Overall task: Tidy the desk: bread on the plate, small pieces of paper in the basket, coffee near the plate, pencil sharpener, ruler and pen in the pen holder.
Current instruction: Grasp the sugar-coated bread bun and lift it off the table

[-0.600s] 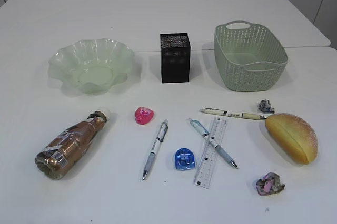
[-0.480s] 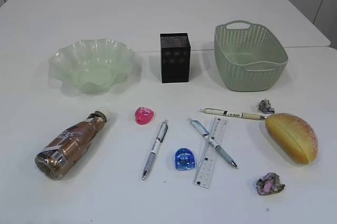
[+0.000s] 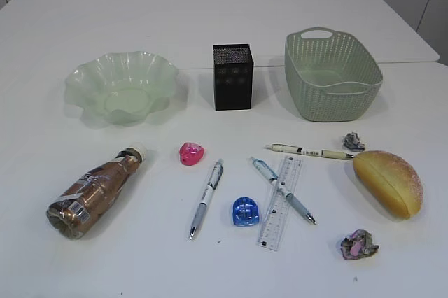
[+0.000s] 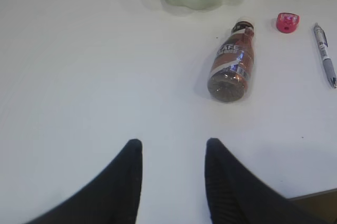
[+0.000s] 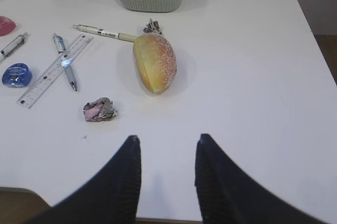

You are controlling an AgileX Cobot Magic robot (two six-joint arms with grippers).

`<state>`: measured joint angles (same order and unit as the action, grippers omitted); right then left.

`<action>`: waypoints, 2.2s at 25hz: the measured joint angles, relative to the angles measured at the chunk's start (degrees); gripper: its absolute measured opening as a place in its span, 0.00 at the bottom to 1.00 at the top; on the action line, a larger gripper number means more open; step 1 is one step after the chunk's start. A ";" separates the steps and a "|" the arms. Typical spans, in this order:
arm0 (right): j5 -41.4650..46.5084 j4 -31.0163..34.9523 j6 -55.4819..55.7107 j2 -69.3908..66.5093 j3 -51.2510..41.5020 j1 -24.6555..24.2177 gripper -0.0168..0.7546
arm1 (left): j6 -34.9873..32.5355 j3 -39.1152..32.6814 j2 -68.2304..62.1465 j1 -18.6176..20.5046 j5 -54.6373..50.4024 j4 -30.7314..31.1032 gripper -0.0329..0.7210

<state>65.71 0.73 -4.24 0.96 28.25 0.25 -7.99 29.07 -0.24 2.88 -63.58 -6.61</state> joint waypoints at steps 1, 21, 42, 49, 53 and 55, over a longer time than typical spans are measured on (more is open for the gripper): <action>0.00 0.00 0.00 0.00 0.00 0.00 0.40 | 0.00 0.00 0.00 0.00 0.00 0.00 0.41; 0.00 0.00 0.00 0.00 0.00 0.00 0.40 | 0.00 0.00 0.00 0.00 0.00 0.00 0.41; -11.55 5.18 0.00 -9.12 9.46 0.00 0.40 | 0.14 13.18 -13.59 -3.32 3.47 -1.98 0.45; -11.86 3.20 2.10 -15.41 9.49 0.00 0.39 | 1.26 13.39 -17.74 -3.37 3.23 -2.37 0.45; -12.25 1.07 6.76 -21.84 9.49 0.00 0.40 | 1.99 13.39 -23.89 -5.03 3.23 -3.74 0.45; -12.25 0.94 7.91 -24.70 9.49 0.00 0.41 | 2.26 13.39 -27.74 -5.86 3.23 -3.97 0.45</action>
<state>53.45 1.67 3.68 -23.74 37.74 0.25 -5.73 42.46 -27.98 -2.97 -60.35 -10.58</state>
